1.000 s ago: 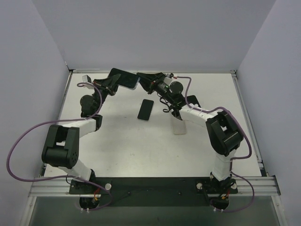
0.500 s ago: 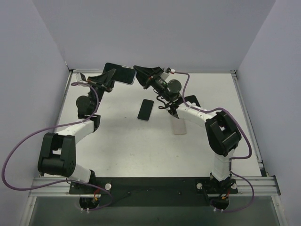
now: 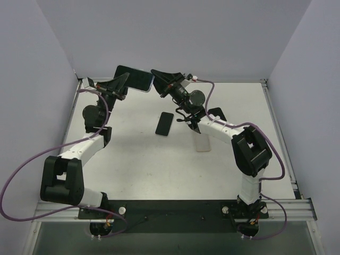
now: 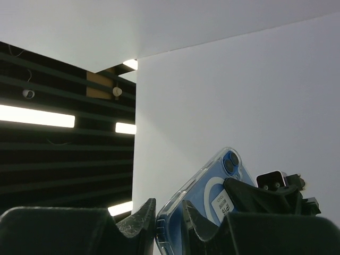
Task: Take the phone out of the phone case
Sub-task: Remove the phone case from the phone.
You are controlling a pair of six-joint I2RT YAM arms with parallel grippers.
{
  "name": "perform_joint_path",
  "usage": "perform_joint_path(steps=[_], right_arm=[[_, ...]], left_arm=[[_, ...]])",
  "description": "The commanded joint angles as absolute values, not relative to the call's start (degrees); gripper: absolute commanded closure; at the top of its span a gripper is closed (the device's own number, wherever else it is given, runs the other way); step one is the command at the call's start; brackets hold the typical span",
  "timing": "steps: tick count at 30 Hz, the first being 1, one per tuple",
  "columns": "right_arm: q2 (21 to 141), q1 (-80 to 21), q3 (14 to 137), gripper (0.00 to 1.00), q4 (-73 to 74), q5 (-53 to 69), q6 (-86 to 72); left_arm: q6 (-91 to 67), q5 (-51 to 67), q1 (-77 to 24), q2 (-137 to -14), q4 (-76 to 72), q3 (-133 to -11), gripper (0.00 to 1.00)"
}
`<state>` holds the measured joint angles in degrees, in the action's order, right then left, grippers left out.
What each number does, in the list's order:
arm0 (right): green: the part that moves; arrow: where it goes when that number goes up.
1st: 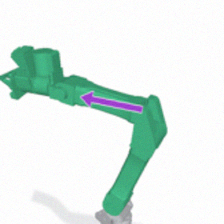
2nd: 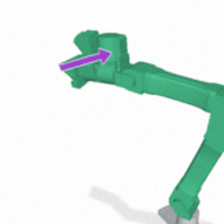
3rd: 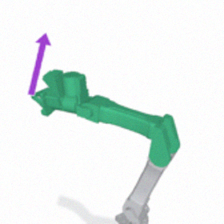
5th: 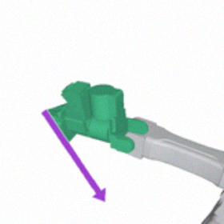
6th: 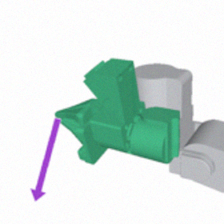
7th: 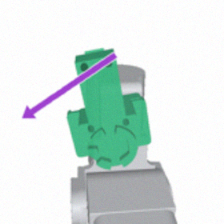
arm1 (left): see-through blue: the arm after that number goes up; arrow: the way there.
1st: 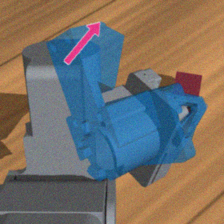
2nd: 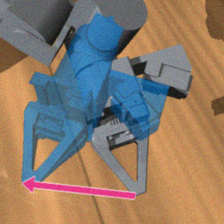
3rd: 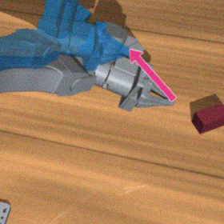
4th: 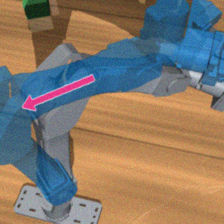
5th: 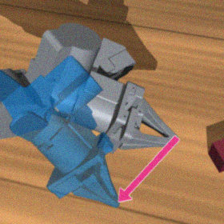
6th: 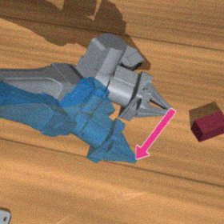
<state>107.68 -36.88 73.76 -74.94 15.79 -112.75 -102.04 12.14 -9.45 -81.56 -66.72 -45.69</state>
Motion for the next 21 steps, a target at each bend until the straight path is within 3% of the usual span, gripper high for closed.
perform_joint_path(steps=[1,21], right_arm=[[108.72,-36.91,75.93,1.00,-95.62,10.72,-133.68],[111.80,-38.32,81.74,1.00,-95.62,8.17,-135.27]], left_arm=[[-107.84,16.17,-11.69,-75.85,-85.25,-52.73,1.00],[-107.31,16.00,-10.99,-77.08,-92.64,-60.81,1.00]])
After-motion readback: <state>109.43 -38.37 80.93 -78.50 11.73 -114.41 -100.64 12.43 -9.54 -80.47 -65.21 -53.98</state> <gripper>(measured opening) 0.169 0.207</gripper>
